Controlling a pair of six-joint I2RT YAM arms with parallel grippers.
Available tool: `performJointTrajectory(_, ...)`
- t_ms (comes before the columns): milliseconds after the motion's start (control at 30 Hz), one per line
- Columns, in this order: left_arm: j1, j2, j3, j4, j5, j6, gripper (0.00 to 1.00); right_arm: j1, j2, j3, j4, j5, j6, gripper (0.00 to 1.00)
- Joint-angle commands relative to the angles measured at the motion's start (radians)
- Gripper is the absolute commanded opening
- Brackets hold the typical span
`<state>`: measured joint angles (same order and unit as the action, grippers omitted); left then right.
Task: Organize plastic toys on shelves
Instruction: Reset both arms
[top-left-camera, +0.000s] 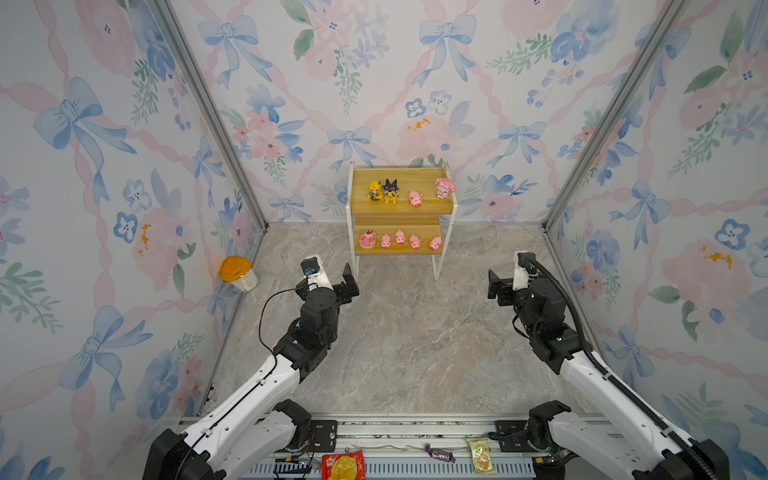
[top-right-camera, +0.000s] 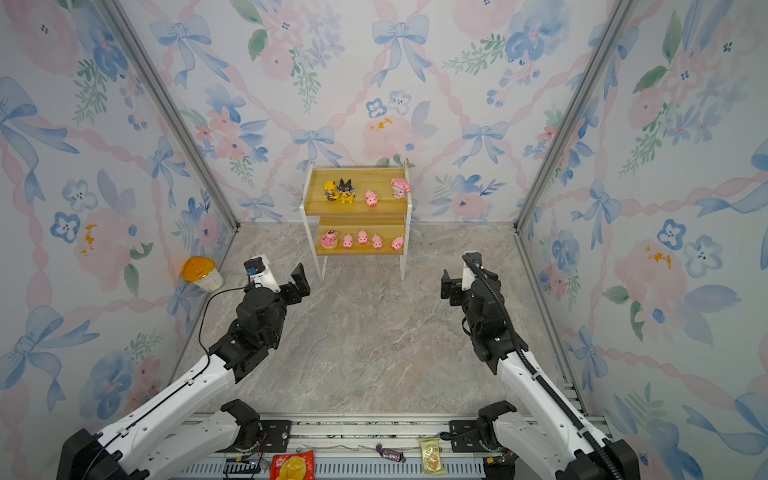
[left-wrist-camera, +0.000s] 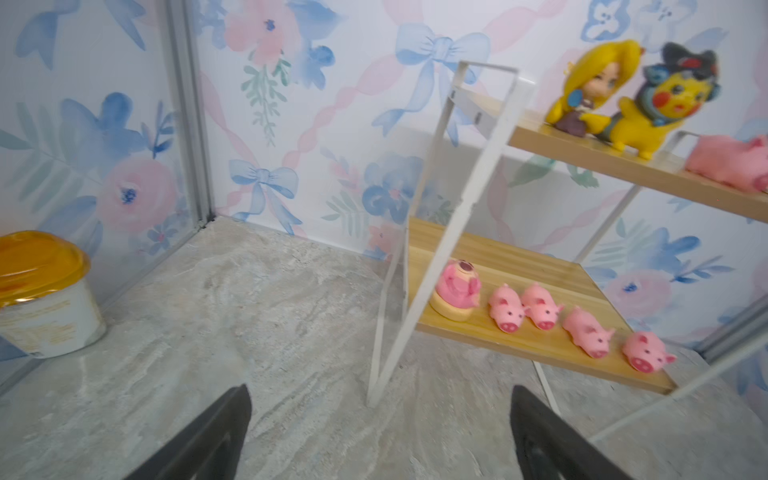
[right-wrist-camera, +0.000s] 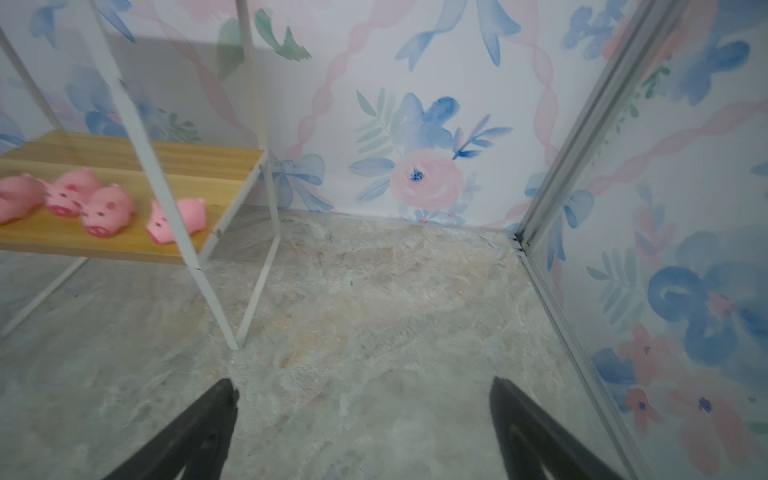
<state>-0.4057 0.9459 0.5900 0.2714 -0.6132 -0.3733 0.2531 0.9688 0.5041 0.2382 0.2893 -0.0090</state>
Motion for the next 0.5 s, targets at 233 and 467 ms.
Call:
performJointTrajectory(233, 0.303, 0.397, -0.283, 0.595, 0.207, 0.176, 0.98, -0.150, 0.466, -0.240, 0.807, -0.035, -0.010, 0.97)
performJointTrajectory(467, 0.273, 0.628, -0.411, 1.135, 0.289, 0.311, 0.98, -0.164, 0.574, -0.169, 0.763, -0.140, -0.031, 0.98)
